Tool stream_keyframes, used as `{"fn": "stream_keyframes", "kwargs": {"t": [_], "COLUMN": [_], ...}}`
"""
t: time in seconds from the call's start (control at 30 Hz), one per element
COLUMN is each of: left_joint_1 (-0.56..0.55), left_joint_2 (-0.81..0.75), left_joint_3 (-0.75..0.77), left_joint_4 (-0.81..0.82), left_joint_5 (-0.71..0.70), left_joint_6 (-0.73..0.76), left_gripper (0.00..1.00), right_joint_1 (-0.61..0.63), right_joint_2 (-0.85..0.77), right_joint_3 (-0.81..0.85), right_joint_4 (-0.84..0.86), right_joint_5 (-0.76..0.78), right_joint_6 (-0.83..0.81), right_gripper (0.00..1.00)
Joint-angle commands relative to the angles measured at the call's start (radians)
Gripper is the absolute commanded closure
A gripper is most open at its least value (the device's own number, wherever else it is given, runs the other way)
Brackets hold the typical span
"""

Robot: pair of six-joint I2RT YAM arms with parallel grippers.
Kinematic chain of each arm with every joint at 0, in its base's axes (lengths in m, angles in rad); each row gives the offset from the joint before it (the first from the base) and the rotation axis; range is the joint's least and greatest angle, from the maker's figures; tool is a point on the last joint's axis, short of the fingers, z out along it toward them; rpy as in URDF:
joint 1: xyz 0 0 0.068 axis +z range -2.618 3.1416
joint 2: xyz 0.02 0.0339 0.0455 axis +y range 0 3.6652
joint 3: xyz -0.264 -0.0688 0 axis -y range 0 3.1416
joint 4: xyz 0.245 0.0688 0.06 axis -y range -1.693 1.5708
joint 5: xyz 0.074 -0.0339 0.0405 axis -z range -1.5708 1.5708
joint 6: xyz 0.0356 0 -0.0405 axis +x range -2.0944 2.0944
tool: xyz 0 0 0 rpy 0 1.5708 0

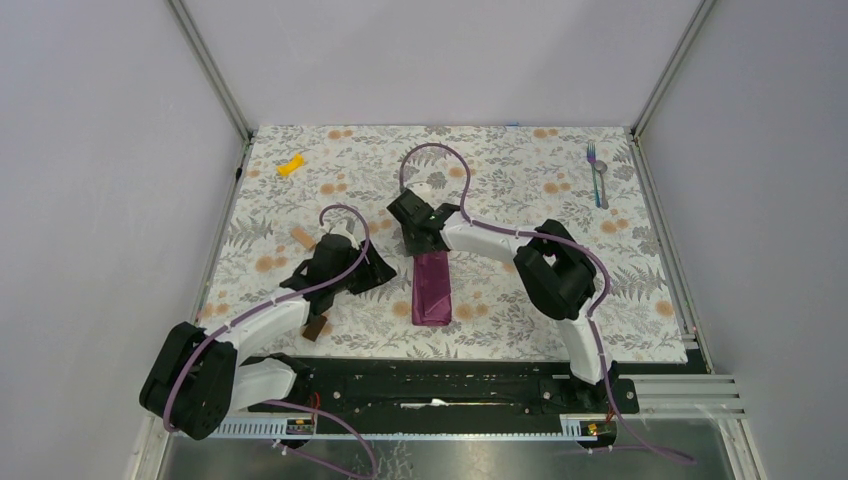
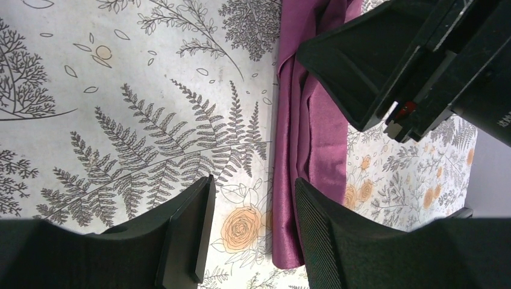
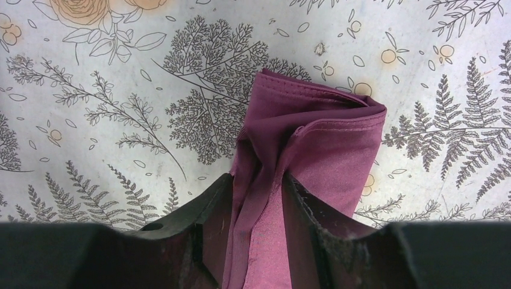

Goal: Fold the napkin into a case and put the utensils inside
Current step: Pick up the top corner of the smaller rectangle folded napkin from the center of the board.

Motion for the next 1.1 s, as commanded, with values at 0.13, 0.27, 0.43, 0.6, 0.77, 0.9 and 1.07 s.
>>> {"fn": "stream_keyframes", "kwargs": {"t": [0.13, 0.27, 0.43, 0.6, 0.77, 0.9, 1.07], "left_joint_1": [0.007, 0.007, 0.007, 0.009, 0.01, 0.01, 0.01], "left_joint_2": [-0.039, -0.042, -0.041, -0.047, -0.055, -0.055, -0.05], "left_joint_3": [-0.014, -0.009, -0.005, -0.013, -0.016, -0.016, -0.016], "left_joint_4": [0.018, 0.017, 0.015, 0.015, 0.013, 0.011, 0.015], "left_joint_5": [-0.018, -0.019, -0.018, -0.02, -0.023, -0.024, -0.02], "left_joint_6": [0.0, 0.001, 0.004, 0.002, 0.005, 0.005, 0.004], "left_gripper": [0.4, 0.38, 0.38, 0.38, 0.37, 0.37, 0.37], "right_joint_1": [0.02, 0.02, 0.021, 0.024, 0.027, 0.027, 0.027], "right_joint_2": [0.013, 0.023, 0.044, 0.069, 0.085, 0.074, 0.069], "right_joint_3": [0.06, 0.07, 0.093, 0.11, 0.128, 0.126, 0.127], "right_joint_4": [-0.034, -0.035, -0.045, -0.059, -0.077, -0.075, -0.074], "right_joint_5": [0.085, 0.089, 0.077, 0.084, 0.104, 0.116, 0.117], "right_joint_6": [0.013, 0.02, 0.017, 0.017, 0.024, 0.02, 0.021], "right_gripper": [0.67, 0.71, 0.6, 0.57, 0.6, 0.7, 0.96]}}
